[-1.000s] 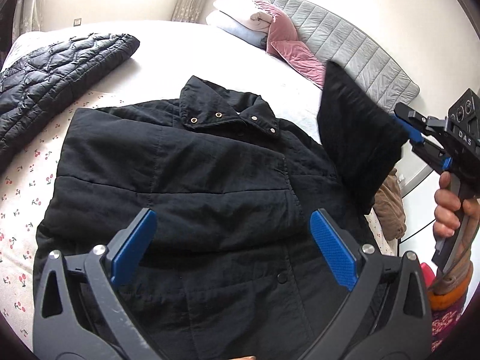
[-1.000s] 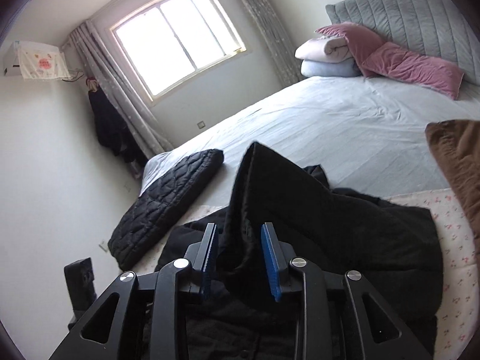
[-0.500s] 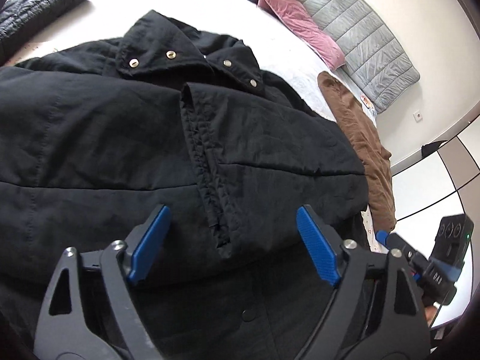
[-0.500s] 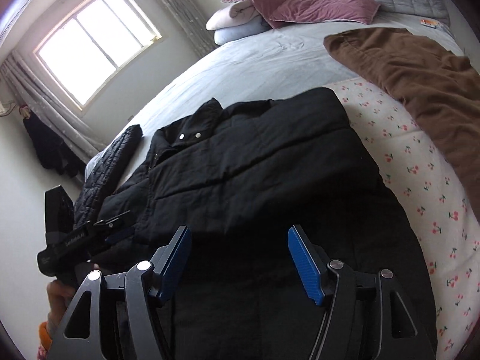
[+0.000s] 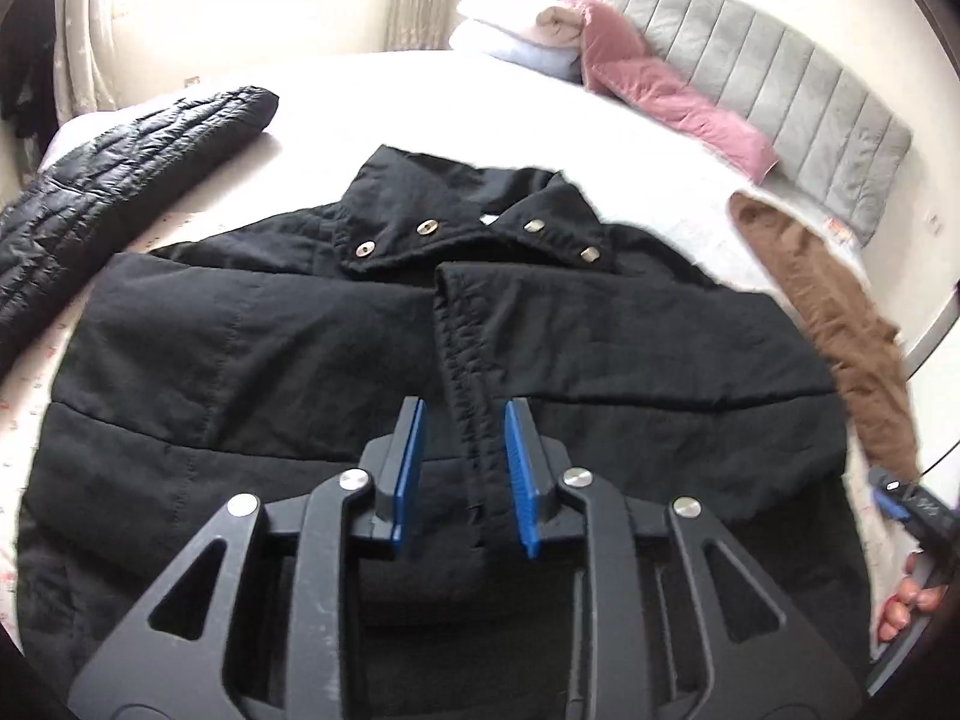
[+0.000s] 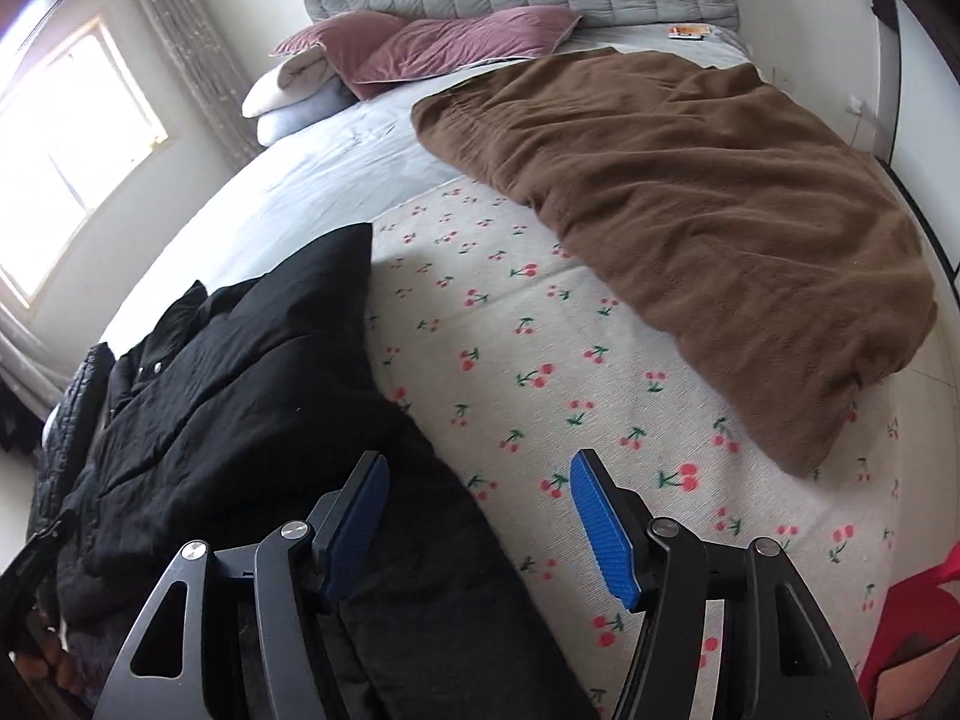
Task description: Fold large clothes
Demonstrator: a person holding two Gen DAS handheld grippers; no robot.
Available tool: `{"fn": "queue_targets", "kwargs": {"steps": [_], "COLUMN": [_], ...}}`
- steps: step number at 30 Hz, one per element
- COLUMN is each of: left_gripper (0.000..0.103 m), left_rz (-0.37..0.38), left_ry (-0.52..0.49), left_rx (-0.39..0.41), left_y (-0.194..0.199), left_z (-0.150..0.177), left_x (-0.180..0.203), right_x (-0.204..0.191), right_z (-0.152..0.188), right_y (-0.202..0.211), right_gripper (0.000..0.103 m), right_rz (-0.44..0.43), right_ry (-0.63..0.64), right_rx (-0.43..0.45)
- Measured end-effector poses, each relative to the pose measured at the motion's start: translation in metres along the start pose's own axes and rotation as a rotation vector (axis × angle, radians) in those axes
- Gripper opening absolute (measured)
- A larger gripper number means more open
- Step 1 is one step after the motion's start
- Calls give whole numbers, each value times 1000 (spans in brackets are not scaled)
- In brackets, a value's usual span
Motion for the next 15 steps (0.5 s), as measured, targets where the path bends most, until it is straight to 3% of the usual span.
{"fn": "queue_targets", "kwargs": {"steps": [2, 5, 9, 13, 15], "left_gripper": [31, 36, 36, 37, 38], "left_rz": [75, 141, 122, 156, 182], "left_ry": [13, -66, -161, -166, -156], "left_rx": [16, -15, -53, 3, 3], "left_y": [4, -7, -30, -32, -32], "left_z": [-4, 3, 27, 35, 36], "left_x": [13, 46, 63, 61, 62], "right_x": [-12, -54, -105, -84, -69], "right_z": [-11, -22, -21, -17, -16], "right_y": [2, -1, -35, -81, -95], "right_gripper": [56, 49, 34, 33, 33], "right_rz": [-48, -96, -190, -52, -56], "right_ry": [4, 109, 221, 250, 226], "right_rx": [26, 56, 27, -23, -35]}}
Point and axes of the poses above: each gripper's, at about its wrist camera, not at the fingertips, and y roughly against the way its jaws point, x to its right, z to its underside, the point moved 10 cm from there along -y, roughly the way its jaws point, and after that the axes turned 13 degrees about -z, right-handed, at the moved point
